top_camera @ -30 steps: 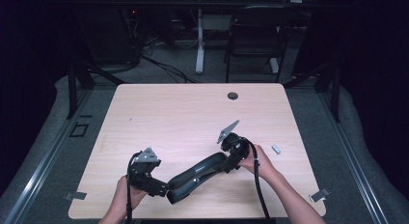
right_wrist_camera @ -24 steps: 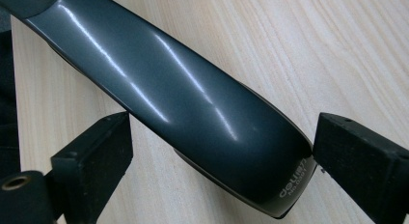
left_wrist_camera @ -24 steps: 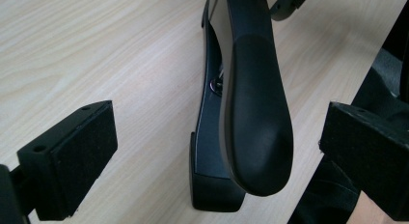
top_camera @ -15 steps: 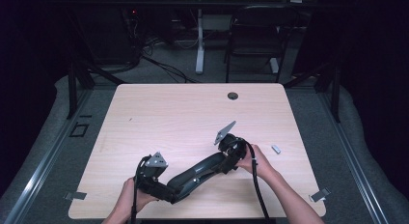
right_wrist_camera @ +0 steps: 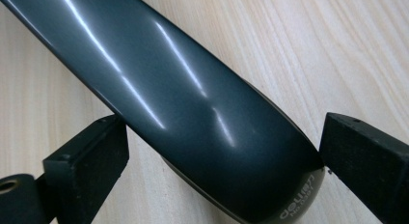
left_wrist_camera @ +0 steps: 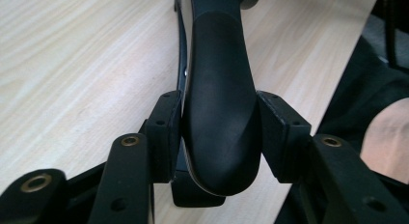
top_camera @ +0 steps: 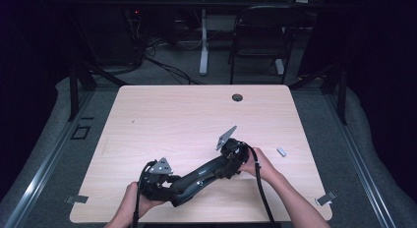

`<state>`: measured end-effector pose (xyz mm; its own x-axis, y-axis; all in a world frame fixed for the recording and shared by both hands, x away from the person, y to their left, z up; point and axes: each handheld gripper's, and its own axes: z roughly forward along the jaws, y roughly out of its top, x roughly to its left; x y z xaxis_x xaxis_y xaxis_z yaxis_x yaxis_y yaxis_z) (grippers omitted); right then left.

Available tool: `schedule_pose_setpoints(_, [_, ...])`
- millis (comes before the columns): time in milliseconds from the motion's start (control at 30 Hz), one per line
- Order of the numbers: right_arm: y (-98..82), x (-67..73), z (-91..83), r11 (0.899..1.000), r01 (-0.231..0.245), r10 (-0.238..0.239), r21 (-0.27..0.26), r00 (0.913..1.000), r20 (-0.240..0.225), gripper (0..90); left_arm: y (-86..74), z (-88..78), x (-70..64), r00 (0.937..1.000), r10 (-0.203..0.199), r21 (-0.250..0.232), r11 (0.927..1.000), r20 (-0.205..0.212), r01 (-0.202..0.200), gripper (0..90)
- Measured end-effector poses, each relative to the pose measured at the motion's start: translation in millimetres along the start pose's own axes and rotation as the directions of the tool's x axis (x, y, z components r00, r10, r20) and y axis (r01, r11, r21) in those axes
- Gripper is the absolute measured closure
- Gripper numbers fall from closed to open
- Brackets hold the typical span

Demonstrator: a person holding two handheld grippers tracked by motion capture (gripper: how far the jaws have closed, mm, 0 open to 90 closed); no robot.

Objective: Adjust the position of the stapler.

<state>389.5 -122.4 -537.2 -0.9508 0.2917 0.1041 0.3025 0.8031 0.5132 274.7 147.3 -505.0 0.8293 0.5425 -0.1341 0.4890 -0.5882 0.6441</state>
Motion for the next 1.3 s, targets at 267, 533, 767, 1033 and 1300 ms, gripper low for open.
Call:
schedule_pose_setpoints(267, [-2.1, 1.7, 3.6, 1.0, -0.018, 0.018, 0.001, 0.9998, 0.005, 8.4, -0.7, -1.6, 3.9, 0.9997, 0.004, 0.001, 1.0, -0.023, -0.004, 55.3])
schedule_pose_setpoints(533, [-3.4, 3.1, -0.8, 1.0, -0.011, 0.01, 0.026, 0.9998, 0.015, 14.4, 1.4, -0.7, 7.1, 0.9981, 0.038, 0.014, 0.9992, -0.048, -0.038, 55.1])
schedule_pose_setpoints(767, [-6.8, 5.4, -4.3, 1.0, -0.009, 0.009, 0.007, 0.9996, 0.025, 18.7, 2.7, -0.4, 12.5, 0.9972, 0.054, 0.019, 0.9984, -0.05, -0.054, 54.4])
schedule_pose_setpoints(1033, [-4.4, 11.6, -6.2, 0.998, 0.007, -0.011, 0.059, 0.9973, 0.072, 23.3, 4.5, 1.5, 20.1, 0.9967, 0.048, 0.012, 0.9988, -0.066, -0.047, 51.1])
schedule_pose_setpoints(1300, [-2.7, 18.1, -4.6, 0.997, 0.005, -0.013, 0.078, 0.9935, 0.113, 26.0, 8.1, 4.4, 28.3, 0.9962, 0.026, 0.005, 0.9996, -0.083, -0.026, 47.1])
